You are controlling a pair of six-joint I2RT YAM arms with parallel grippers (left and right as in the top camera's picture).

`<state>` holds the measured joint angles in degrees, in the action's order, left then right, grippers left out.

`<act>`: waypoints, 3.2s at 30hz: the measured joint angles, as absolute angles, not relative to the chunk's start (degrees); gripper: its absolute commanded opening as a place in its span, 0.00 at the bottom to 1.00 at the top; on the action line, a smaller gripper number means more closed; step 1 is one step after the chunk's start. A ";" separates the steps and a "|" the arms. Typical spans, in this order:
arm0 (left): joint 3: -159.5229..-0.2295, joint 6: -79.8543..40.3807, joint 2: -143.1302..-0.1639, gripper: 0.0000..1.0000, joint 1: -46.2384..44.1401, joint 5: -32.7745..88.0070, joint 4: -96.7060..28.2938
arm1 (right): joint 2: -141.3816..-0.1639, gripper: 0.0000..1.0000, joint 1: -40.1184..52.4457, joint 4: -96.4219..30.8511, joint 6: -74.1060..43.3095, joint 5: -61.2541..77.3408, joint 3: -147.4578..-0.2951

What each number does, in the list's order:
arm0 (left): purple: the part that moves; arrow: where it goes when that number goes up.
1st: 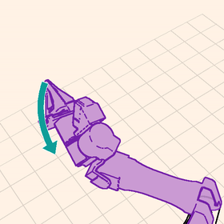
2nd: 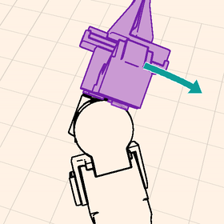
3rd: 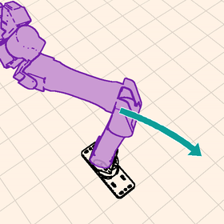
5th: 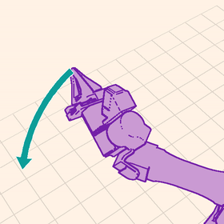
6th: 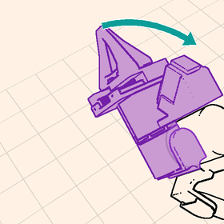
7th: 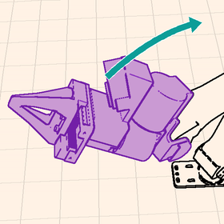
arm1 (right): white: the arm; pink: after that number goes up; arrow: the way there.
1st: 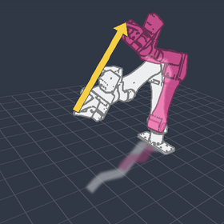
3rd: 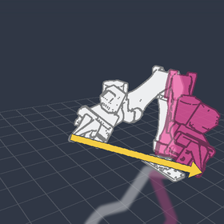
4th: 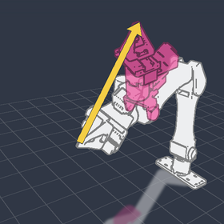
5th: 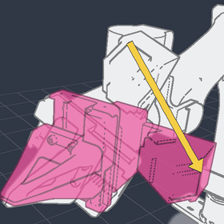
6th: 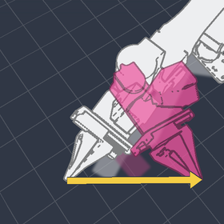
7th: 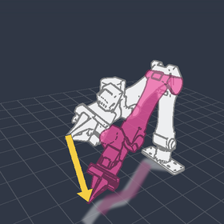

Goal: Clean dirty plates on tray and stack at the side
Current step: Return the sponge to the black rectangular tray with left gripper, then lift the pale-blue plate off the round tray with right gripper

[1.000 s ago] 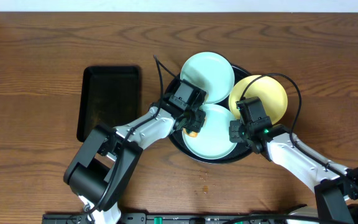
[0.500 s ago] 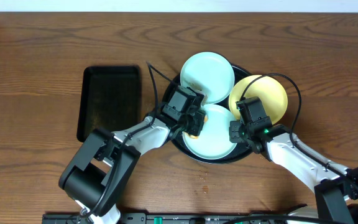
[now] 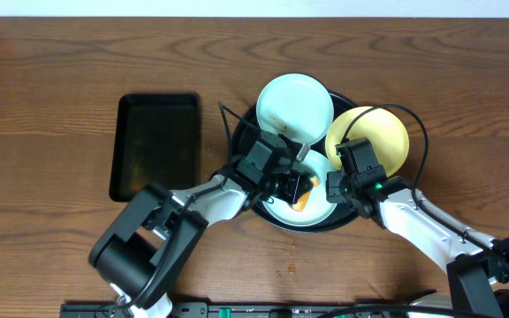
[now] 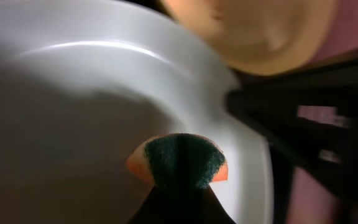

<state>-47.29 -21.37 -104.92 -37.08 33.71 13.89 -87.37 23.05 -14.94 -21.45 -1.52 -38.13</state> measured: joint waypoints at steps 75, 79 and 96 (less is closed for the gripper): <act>-49.12 -6.09 -98.26 0.81 1.08 0.89 -8.86 | -98.06 0.32 0.62 -51.83 0.82 14.74 -68.58; -49.12 -6.07 -98.26 0.81 1.08 0.89 -8.95 | -101.56 0.17 1.39 -50.65 1.15 15.09 -68.58; -49.12 -6.09 -98.26 0.82 1.08 0.89 -9.26 | -93.38 0.01 11.49 -55.05 1.50 2.52 -78.06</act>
